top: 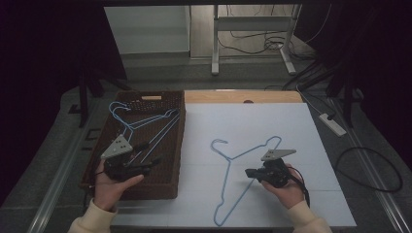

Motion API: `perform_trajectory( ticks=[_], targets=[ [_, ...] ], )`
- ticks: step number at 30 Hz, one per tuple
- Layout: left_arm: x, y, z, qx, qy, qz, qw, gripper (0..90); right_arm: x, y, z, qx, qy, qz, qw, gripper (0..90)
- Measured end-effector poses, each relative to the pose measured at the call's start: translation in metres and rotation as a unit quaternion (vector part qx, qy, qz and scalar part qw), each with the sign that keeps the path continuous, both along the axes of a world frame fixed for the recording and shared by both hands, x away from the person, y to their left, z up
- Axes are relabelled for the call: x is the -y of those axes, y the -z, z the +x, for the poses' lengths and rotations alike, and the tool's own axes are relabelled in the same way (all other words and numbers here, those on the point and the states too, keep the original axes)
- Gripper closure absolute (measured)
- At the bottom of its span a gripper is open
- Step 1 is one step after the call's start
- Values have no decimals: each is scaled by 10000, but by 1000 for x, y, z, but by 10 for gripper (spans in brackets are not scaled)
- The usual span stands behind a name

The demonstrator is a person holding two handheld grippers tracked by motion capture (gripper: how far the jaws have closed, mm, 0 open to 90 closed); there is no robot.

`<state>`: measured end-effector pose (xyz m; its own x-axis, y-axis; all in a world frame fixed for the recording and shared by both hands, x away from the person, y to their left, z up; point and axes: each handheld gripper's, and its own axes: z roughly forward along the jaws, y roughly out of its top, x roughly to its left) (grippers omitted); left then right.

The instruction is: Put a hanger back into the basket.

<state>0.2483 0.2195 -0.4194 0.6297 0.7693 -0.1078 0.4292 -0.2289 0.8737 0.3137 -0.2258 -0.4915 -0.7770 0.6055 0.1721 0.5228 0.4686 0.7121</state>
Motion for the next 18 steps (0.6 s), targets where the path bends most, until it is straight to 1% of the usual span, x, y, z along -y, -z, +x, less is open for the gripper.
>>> perform_trajectory(
  ticks=[1, 4, 7, 8, 11, 14, 16, 17, 18],
  targets=[
    [0, 0, 0, -1, 1, 1, 10000, 313, 1, -2, 1, 53, 43, 34, 10000, 900],
    [0, 1, 1, -17, 3, 3, 10000, 312, 0, -4, 5, 103, 76, 54, 9999, 900],
    [1, 1, 1, -36, 12, 9, 10000, 312, -6, -9, 13, 187, 101, 0, 9998, 894],
    [1, 1, 1, -36, 11, 10, 10000, 311, -8, -10, 15, 211, 104, -18, 9997, 870],
    [1, 1, 1, -36, 14, 10, 10000, 311, -16, -15, 25, 205, 72, -11, 9998, 749],
    [1, 2, 2, -48, 27, 21, 10000, 311, -27, -19, 37, 265, 75, -94, 9996, 564],
    [1, 2, 2, -59, 43, 31, 10000, 311, -36, -21, 46, 296, 93, -179, 9994, 492],
    [1, 2, 2, -67, 53, 46, 10000, 310, -45, -21, 55, 282, 85, -285, 9992, 453],
    [1, 2, 2, -67, 53, 46, 10000, 310, -45, -21, 55, 282, 85, -285, 9992, 453]
  ],
)
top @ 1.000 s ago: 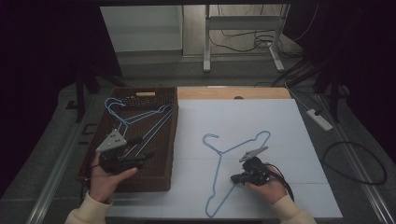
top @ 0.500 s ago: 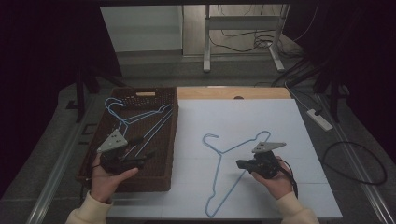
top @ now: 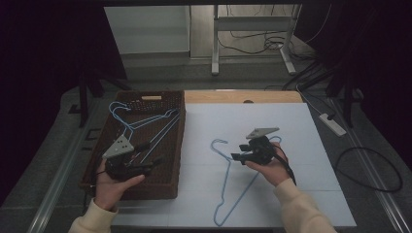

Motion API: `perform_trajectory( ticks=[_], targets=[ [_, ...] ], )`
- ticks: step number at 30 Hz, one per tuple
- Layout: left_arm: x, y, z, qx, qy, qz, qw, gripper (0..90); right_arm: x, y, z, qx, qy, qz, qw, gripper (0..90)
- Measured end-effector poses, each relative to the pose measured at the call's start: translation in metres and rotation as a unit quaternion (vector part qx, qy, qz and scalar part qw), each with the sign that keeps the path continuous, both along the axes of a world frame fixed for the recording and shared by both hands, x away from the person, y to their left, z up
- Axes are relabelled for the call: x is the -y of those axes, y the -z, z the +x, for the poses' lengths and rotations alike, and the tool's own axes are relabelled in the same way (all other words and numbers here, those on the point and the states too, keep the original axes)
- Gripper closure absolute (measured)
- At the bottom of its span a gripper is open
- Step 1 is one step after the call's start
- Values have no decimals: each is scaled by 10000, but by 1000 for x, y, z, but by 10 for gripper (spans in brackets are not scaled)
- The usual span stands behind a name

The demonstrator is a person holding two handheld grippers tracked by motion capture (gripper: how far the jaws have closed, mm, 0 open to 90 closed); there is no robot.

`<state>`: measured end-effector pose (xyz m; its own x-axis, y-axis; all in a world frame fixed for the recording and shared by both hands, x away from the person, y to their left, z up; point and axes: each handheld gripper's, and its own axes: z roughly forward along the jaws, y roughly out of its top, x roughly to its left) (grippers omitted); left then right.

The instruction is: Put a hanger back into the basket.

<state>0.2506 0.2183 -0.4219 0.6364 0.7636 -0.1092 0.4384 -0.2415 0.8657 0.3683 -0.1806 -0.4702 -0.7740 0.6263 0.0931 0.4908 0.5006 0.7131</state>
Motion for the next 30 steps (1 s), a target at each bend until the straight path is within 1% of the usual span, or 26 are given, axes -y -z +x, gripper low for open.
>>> perform_trajectory(
  ticks=[2, 5, 8, 9, 12, 15, 17, 20, 22, 24, 26, 28, 30],
  targets=[
    [0, 0, 0, -3, 4, 4, 10000, 310, -12, 1, 8, 45, -9, -168, 9998, 411],
    [-1, 0, 0, 5, 3, -2, 10000, 310, -27, 6, 20, -47, -73, -296, 9995, 401],
    [-1, -1, 0, 2, 22, -2, 10000, 310, -43, 16, 31, -141, -165, -538, 9983, 399],
    [-2, -1, 0, -3, 24, -3, 10000, 310, -46, 18, 33, -150, -181, -568, 9981, 401],
    [-2, 0, 1, -8, 28, 2, 10000, 309, -57, 26, 40, -196, -239, -759, 9966, 415],
    [-1, -1, 1, 1, 41, 10, 10000, 309, -64, 30, 45, -246, -260, -847, 9958, 433],
    [-1, -1, 0, 8, 51, 20, 10000, 309, -66, 32, 47, -261, -260, -853, 9957, 442],
    [0, -1, 1, 14, 58, 21, 10000, 308, -69, 34, 51, -286, -287, -940, 9947, 460],
    [-1, -1, 1, 12, 58, 27, 10000, 308, -73, 36, 55, -359, -320, -1015, 9937, 486],
    [-1, -1, 1, 7, 45, 21, 10000, 309, -74, 36, 56, -386, -346, -1029, 9933, 497],
    [-2, -1, 1, 7, 34, 10, 10000, 309, -77, 37, 59, -462, -391, -1036, 9928, 521],
    [-3, -2, 0, 23, 31, -6, 10000, 309, -81, 39, 61, -481, -431, -1165, 9911, 536],
    [-4, -2, 0, 28, 26, -9, 10000, 309, -84, 39, 63, -513, -469, -1208, 9902, 563]
  ],
)
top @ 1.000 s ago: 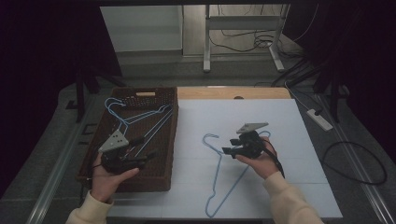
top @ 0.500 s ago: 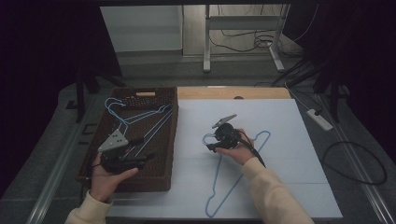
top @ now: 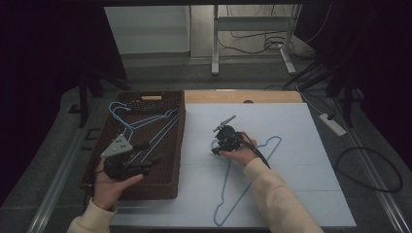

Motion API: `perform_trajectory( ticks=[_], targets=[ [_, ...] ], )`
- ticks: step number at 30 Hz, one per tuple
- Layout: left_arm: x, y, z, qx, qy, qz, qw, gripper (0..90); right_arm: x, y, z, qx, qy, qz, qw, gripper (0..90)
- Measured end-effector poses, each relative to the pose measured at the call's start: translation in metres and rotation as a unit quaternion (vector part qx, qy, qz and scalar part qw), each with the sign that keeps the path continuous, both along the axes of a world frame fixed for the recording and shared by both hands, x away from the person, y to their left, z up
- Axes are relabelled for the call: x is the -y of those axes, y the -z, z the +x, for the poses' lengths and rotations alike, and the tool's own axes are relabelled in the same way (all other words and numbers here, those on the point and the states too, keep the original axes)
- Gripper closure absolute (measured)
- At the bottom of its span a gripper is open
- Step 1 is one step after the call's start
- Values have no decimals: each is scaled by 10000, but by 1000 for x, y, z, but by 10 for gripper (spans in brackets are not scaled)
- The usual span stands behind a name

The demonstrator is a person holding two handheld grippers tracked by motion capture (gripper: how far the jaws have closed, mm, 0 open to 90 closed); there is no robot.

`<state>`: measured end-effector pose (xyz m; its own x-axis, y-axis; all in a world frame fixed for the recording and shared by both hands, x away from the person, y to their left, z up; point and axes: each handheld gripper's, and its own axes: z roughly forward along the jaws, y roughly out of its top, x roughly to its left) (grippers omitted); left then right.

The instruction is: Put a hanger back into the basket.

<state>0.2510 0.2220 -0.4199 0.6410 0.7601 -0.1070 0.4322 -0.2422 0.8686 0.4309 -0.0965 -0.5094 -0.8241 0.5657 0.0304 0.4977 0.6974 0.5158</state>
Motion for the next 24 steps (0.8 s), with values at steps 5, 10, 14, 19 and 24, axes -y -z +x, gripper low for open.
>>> perform_trajectory(
  ticks=[5, 10, 14, 19, 24],
  targets=[
    [-1, 0, 0, 17, -28, -6, 10000, 310, -8, -1, 3, -124, -89, -139, 9998, 615],
    [-2, -1, -1, 51, -56, -23, 10000, 312, -16, -2, 6, -103, -72, -485, 9987, 700],
    [-2, -1, -1, 57, -63, -16, 10000, 312, -21, -3, 5, -82, -145, -608, 9980, 794],
    [-1, -1, -2, 70, -65, -19, 10000, 313, -24, -4, 5, -195, 13, -659, 9976, 855],
    [0, -1, -2, 67, -37, -4, 10000, 313, -19, -9, 2, -116, 154, -436, 9989, 866]
  ],
)
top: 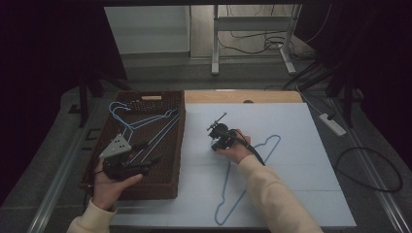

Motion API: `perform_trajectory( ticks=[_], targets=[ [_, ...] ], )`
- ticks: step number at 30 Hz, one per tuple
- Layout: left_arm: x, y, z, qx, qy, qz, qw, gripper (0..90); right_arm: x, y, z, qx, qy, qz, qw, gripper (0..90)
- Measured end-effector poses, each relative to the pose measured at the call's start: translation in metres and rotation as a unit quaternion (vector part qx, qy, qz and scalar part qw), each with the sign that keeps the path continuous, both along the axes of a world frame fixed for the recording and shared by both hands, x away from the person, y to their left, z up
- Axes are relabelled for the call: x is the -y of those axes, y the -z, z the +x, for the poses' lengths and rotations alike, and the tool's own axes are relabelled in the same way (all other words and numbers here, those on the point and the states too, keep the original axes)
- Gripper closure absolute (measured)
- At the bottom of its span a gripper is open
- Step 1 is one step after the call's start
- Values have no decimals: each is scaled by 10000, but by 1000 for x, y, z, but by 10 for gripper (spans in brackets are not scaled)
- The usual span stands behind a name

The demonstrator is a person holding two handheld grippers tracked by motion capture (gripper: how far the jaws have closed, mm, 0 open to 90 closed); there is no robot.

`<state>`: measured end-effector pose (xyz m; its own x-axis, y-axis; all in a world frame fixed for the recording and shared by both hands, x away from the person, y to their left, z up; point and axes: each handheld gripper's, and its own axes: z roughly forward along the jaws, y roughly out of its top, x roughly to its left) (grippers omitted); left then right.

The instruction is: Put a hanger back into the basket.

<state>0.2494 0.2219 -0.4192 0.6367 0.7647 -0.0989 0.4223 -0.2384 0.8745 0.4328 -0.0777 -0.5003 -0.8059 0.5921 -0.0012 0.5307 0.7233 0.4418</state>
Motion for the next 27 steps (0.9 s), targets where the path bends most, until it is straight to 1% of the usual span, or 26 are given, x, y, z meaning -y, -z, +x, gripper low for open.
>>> perform_trajectory(
  ticks=[5, 6, 9, 13, 19, 22, 25, 26, 27],
  targets=[
    [2, 1, 0, -1, 18, 12, 10000, 314, 10, -13, -6, 202, 98, 311, 9993, 866],
    [3, 1, 0, 0, 23, 14, 10000, 313, 13, -17, -8, 280, 118, 421, 9987, 867],
    [4, 0, -1, 0, 39, 25, 10000, 314, 20, -24, -13, 393, 160, 573, 9975, 868],
    [7, 1, -1, -15, 68, 45, 10000, 314, 30, -33, -19, 568, 211, 817, 9948, 868],
    [12, 3, 0, -51, 119, 74, 9999, 314, 41, -41, -26, 736, 254, 1042, 9915, 871],
    [14, 4, 0, -64, 149, 88, 9998, 315, 43, -45, -29, 764, 252, 1102, 9906, 873],
    [16, 4, 0, -72, 172, 98, 9998, 316, 48, -51, -32, 828, 246, 1217, 9888, 874],
    [17, 4, 0, -71, 180, 106, 9998, 316, 48, -51, -32, 828, 246, 1217, 9888, 874],
    [17, 4, 0, -73, 188, 105, 9997, 316, 50, -53, -33, 836, 234, 1322, 9874, 874]
  ],
)
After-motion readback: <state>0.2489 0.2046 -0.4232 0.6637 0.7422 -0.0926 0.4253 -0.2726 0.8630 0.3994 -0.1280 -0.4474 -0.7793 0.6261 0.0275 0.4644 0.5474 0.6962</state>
